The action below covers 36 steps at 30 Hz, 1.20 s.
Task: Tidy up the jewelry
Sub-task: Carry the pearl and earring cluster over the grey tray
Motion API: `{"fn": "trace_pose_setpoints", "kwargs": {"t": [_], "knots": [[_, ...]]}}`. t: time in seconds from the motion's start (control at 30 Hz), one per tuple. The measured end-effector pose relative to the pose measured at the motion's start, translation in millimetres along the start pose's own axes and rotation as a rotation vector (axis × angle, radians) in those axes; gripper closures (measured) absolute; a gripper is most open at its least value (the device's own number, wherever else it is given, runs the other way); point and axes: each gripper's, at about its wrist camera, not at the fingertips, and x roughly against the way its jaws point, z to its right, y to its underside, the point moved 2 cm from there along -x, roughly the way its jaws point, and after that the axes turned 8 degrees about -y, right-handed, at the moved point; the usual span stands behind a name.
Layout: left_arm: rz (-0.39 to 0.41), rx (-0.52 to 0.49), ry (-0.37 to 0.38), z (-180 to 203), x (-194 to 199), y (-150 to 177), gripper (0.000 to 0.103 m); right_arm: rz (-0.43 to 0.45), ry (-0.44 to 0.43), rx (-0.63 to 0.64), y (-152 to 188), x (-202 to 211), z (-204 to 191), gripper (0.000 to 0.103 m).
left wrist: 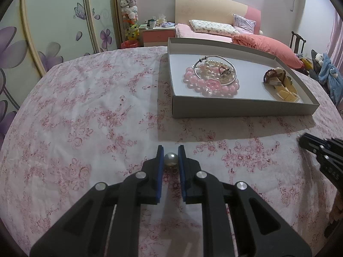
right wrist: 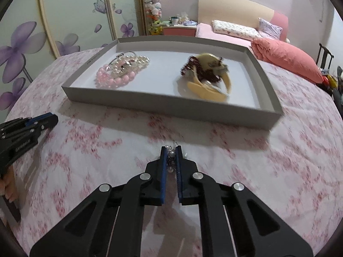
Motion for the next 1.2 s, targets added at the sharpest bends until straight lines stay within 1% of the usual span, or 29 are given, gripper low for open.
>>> {"fn": "trace_pose_setpoints", "kwargs": {"t": [0.1, 0.17, 0.3, 0.4, 0.57, 0.7, 0.9, 1.07, 1.2], "knots": [[0.001, 0.0, -0.002, -0.3, 0.1, 0.0, 0.089, -0.008, 0.003, -0.039, 7.2, 8.8, 9.3, 0.095], [0.0, 0.007, -0.007, -1.4, 0.2, 0.3, 0.089, 0.003, -0.012, -0.068, 11.7, 15.3, 16.0, 0.096], [0.0, 0.044, 0.01, -11.1, 3.6, 5.6, 0.089, 0.062, -0.033, -0.116, 16.2, 33.2, 28.4, 0.096], [0.004, 0.069, 0.02, -15.9, 9.4, 9.9, 0.089, 0.104, -0.045, -0.132, 14.5, 44.2, 30.5, 0.096], [0.041, 0.116, 0.048, -21.6, 27.5, 10.8, 0.089, 0.172, -0.066, -0.125, 9.6, 59.3, 26.1, 0.096], [0.106, 0.129, 0.053, -20.1, 49.5, 11.0, 0.089, 0.242, -0.066, -0.091, 2.9, 71.7, 17.8, 0.096], [0.211, 0.119, 0.044, -3.5, 78.4, 11.2, 0.089, 0.351, -0.077, -0.056, -2.5, 90.8, 4.8, 0.096], [0.287, 0.11, 0.033, 8.1, 96.4, 10.1, 0.089, 0.415, -0.085, -0.036, -5.6, 102.7, -4.6, 0.096], [0.358, 0.089, 0.008, 17.7, 110.2, 9.1, 0.089, 0.468, -0.081, -0.016, -6.8, 111.0, -9.4, 0.096]]}}
